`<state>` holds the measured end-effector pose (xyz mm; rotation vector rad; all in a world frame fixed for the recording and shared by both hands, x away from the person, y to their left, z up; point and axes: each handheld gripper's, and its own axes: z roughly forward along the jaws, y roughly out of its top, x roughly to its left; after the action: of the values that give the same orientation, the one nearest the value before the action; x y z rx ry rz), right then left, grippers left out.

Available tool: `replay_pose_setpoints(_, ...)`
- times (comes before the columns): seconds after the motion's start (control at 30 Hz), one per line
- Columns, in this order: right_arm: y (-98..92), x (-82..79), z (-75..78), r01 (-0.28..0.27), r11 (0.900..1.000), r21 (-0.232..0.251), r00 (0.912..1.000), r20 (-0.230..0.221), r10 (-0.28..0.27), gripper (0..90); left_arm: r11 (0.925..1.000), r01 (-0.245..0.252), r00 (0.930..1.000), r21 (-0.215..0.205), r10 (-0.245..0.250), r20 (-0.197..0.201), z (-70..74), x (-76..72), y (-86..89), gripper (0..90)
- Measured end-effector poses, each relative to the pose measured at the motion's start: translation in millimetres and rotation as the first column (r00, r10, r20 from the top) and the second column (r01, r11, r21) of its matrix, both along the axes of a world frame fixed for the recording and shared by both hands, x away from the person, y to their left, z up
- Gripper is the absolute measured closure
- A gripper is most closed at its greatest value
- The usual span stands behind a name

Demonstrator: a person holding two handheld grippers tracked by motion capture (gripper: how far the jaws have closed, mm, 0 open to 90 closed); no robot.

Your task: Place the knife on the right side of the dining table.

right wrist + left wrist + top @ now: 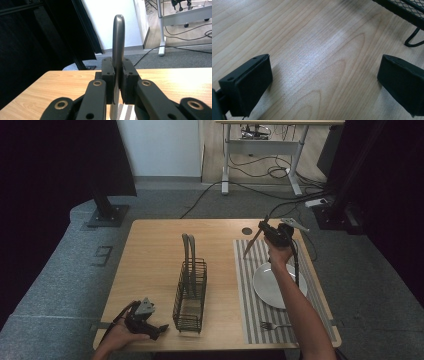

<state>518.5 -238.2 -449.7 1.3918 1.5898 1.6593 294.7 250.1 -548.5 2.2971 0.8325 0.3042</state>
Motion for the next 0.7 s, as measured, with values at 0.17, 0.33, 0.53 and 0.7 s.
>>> replay_pose_setpoints(0.17, -1.2, -1.0, 0.5, -0.004, 1.000, -0.011, 1.0000, -0.003, 0.004, 82.7, 1.0000, 0.000, 1.0000, 0.000, 0.000, 0.000, 0.0, 0.0, 0.0, 0.0)
replay_pose_setpoints(0.33, -5.6, -2.4, 0.8, 0.004, 1.000, -0.026, 0.9999, -0.012, -0.004, 82.0, 1.0000, 0.000, 1.0000, 0.000, 0.000, 0.000, 0.0, 0.0, 0.0, 0.0)
replay_pose_setpoints(0.53, -16.3, -5.5, -3.4, 0.030, 0.999, -0.036, 0.9993, -0.022, -0.031, 80.6, 1.0000, 0.000, 1.0000, 0.000, 0.000, 0.000, 0.0, 0.0, 0.0, 0.0)
replay_pose_setpoints(0.7, -26.0, -6.9, -7.6, 0.047, 0.998, -0.039, 0.9983, -0.033, -0.048, 79.4, 1.0000, 0.000, 1.0000, 0.000, 0.000, 0.000, 0.0, 0.0, 0.0, 0.0)
